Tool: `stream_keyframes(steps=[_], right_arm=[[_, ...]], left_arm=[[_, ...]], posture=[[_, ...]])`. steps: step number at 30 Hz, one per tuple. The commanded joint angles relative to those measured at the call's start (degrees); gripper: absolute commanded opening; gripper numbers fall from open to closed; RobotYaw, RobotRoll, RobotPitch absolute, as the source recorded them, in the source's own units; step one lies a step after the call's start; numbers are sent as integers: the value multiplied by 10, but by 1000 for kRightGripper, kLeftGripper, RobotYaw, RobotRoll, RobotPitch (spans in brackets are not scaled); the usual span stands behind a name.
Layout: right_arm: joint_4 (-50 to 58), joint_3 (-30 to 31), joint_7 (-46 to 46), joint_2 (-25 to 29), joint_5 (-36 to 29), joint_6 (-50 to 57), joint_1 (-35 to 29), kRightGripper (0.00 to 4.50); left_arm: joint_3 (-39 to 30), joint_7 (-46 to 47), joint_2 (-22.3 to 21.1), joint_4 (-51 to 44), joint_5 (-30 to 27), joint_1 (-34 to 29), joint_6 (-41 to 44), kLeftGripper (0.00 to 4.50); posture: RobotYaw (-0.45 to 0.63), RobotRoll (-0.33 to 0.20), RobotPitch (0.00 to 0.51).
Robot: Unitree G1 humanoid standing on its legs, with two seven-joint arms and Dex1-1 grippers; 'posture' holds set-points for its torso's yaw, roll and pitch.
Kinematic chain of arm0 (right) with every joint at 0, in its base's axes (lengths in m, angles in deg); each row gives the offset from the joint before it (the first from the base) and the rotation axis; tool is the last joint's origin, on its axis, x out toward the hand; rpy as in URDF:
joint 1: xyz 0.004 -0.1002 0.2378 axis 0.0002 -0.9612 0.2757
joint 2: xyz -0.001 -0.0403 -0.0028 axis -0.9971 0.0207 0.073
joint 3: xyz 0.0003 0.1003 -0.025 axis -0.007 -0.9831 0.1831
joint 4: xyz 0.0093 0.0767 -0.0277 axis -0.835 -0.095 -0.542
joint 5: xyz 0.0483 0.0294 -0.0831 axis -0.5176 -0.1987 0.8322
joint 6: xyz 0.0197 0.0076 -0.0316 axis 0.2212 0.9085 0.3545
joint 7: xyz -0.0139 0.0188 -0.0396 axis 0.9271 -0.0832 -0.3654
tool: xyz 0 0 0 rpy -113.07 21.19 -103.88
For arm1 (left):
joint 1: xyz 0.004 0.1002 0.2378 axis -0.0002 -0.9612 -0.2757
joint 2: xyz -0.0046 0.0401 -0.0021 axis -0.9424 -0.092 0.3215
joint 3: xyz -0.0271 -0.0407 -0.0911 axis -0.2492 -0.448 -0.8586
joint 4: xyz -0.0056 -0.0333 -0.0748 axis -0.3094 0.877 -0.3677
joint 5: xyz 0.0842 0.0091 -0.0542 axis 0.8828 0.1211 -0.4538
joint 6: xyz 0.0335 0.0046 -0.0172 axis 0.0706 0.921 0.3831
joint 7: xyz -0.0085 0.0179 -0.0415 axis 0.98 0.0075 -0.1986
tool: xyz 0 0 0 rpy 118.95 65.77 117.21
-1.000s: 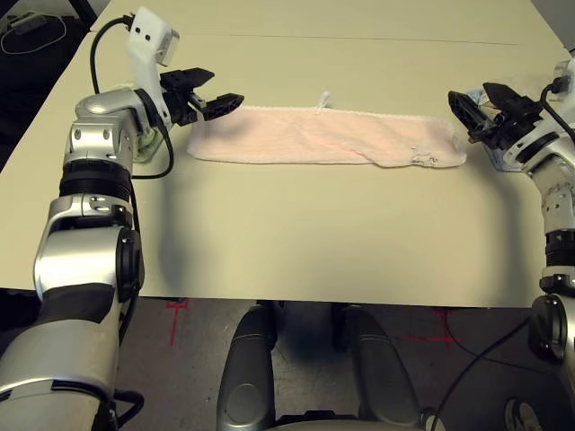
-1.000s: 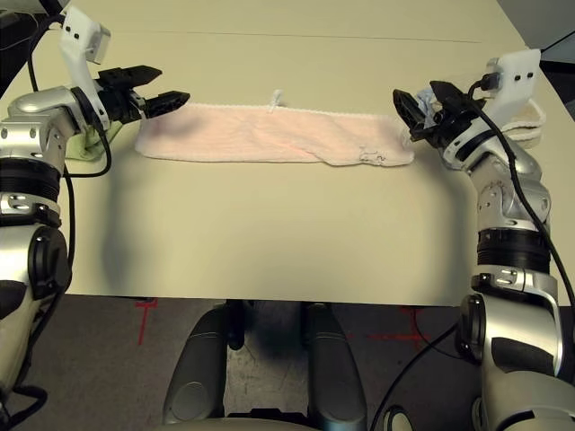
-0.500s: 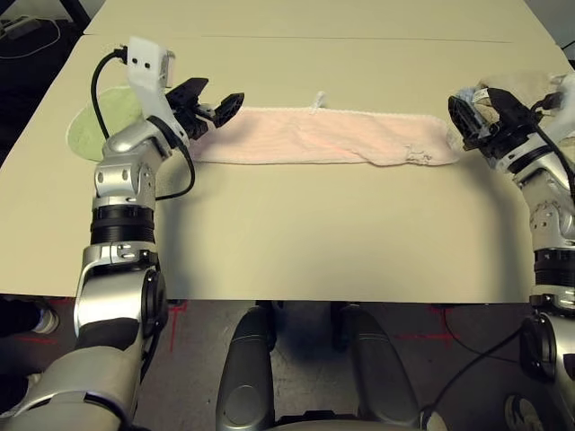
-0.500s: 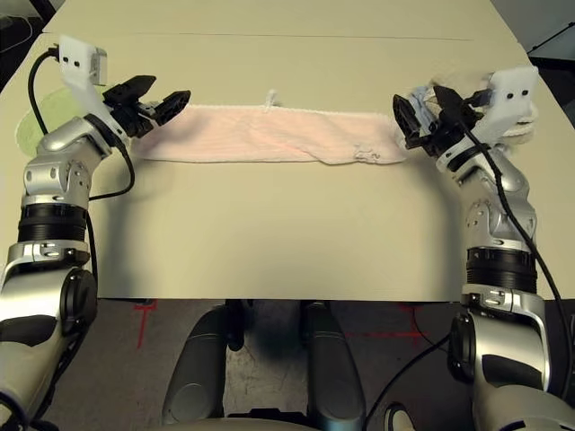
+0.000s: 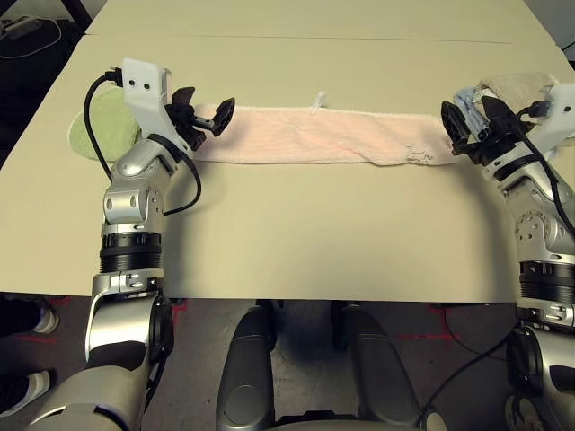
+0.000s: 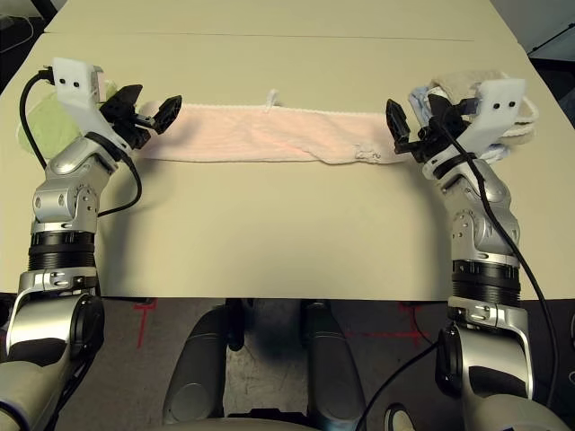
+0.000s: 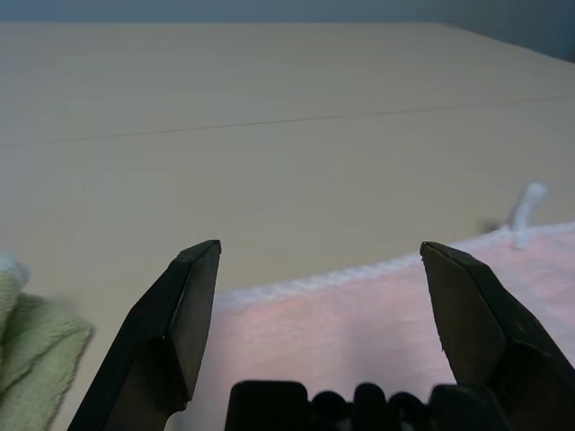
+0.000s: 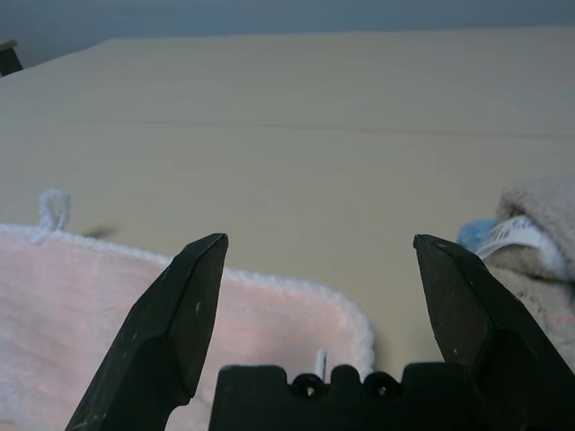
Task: Fold the towel and set it aside.
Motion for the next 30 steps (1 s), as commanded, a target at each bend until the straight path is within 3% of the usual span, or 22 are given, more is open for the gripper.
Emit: stream_keyframes(steps=[1,8,14,20,30], right_arm=[[8,4,9,7,-3,8,-8,4475],[-3,10,24,13,1,8,1,4475],[-1,24,58,33,1,11,-1,4475],[23,28,139,63,-26,23,-36,4475],[143,-50,78,37,-168,167,-116,4475]], left_arm=[[15,-68,-19,-14,-29,-18,21,4500],[67,-265,-83,73,-27,12,-20,4500],[99,-359,-98,159,-1,45,-110,4500],[104,-389,-92,176,3,48,-148,4500],[111,-421,-91,145,-6,50,-133,4500]], posture=[[38,0,290],[32,0,295],[21,0,295],[30,0,296],[22,0,297]])
